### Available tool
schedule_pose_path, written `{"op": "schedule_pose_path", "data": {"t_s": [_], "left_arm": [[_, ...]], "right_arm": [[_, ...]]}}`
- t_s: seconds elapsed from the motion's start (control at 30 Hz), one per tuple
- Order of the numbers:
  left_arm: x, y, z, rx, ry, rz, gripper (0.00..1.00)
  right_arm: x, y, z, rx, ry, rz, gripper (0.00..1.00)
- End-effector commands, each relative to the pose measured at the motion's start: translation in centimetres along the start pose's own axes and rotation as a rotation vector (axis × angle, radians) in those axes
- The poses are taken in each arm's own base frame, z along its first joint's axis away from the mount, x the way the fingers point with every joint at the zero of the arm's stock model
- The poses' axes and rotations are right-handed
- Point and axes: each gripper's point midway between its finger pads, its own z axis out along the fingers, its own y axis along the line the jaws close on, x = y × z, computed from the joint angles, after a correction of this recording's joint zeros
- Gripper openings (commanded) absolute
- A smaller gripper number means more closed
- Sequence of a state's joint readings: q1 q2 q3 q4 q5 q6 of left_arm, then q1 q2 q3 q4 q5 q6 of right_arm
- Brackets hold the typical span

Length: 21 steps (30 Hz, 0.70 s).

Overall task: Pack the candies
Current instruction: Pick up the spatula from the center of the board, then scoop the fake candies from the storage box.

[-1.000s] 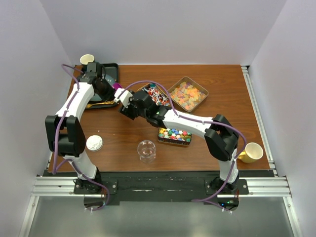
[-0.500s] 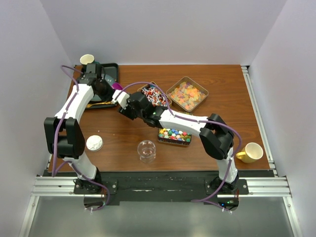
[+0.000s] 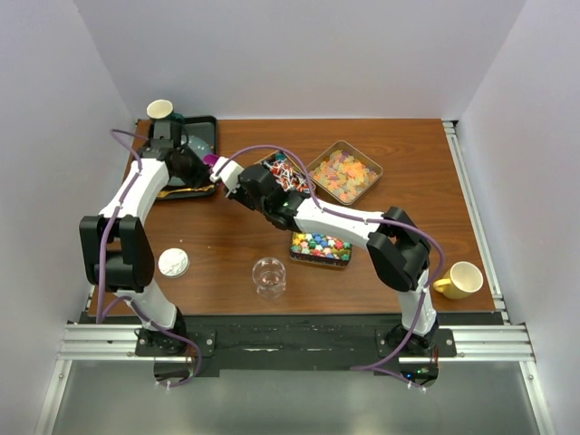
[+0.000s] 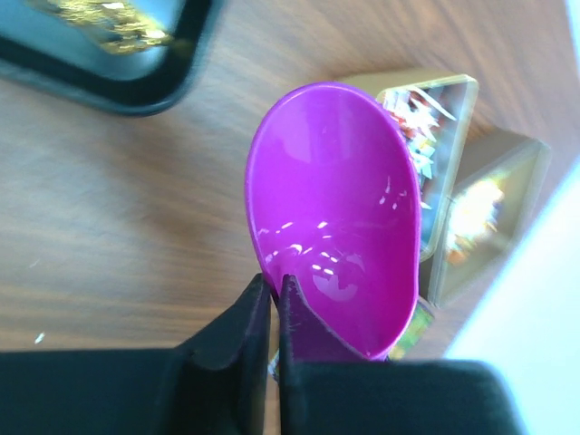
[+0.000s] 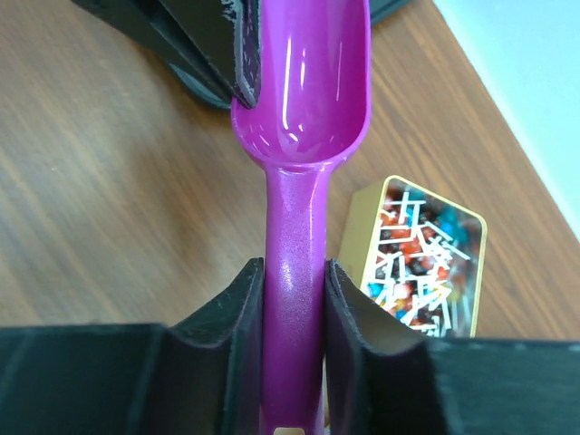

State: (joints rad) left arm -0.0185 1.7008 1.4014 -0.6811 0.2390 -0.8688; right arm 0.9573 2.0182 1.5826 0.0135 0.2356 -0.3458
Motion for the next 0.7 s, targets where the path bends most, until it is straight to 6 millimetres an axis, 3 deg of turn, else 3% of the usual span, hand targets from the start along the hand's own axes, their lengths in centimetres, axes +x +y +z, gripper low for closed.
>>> {"op": "schedule_pose_path", "data": {"t_s": [0.0, 0.07, 0.17, 0.2, 0.27, 0.3, 0.33, 0.37, 0.43, 0.47, 0.5, 0.53, 0.57, 0.67], "left_arm": [[-0.8, -4.9, -3.4, 0.380, 0.038, 0.127, 0.18], [-1.5, -5.3, -4.4, 0.438, 0.025, 0.159, 0.29], [-2.3, -6.0, -6.0, 0.490, -0.040, 0.318, 0.40], [-2.5, -6.1, -6.7, 0.503, -0.083, 0.425, 0.42], [-2.2, -5.8, -6.8, 0.534, -0.142, 0.534, 0.52], [-2.0, -6.1, -8.1, 0.561, -0.206, 0.648, 0.58], [-2.3, -6.5, -8.6, 0.595, -0.272, 0.731, 0.64], [-0.4, -5.7, -7.8, 0.626, -0.250, 0.795, 0.63], [0.8, -6.2, -9.0, 0.693, -0.359, 1.029, 0.62], [3.4, -5.3, -8.1, 0.756, -0.320, 1.137, 0.61], [4.6, -5.2, -8.3, 0.797, -0.311, 1.190, 0.60], [5.2, -5.3, -8.3, 0.834, -0.326, 1.243, 0.53], [7.4, -5.1, -7.5, 0.874, -0.290, 1.305, 0.49], [10.5, -4.7, -5.2, 0.868, -0.233, 1.385, 0.41]], "right_arm": [[-2.4, -1.2, -1.1, -0.049, -0.070, -0.051, 0.00], [-2.6, -2.8, -2.3, -0.060, -0.065, -0.054, 0.00], [-2.1, -7.1, -3.9, -0.053, -0.030, -0.045, 0.00], [-1.1, -9.7, -4.3, -0.033, -0.007, -0.027, 0.00], [-0.8, -12.2, -6.4, -0.027, 0.023, -0.029, 0.00], [-0.4, -13.8, -7.2, -0.032, 0.030, -0.066, 0.00], [0.7, -13.9, -8.2, -0.063, 0.066, -0.091, 0.00], [-0.1, -14.7, -9.9, -0.066, 0.052, -0.124, 0.00], [1.2, -14.9, -12.0, -0.129, 0.084, -0.208, 0.00], [1.3, -15.1, -13.2, -0.144, 0.091, -0.233, 0.00], [1.0, -15.7, -14.7, -0.147, 0.087, -0.286, 0.00], [1.9, -15.3, -16.1, -0.181, 0.135, -0.303, 0.00], [2.4, -15.3, -17.0, -0.201, 0.161, -0.323, 0.00], [4.7, -14.8, -20.4, -0.329, 0.259, -0.445, 0.00]]}}
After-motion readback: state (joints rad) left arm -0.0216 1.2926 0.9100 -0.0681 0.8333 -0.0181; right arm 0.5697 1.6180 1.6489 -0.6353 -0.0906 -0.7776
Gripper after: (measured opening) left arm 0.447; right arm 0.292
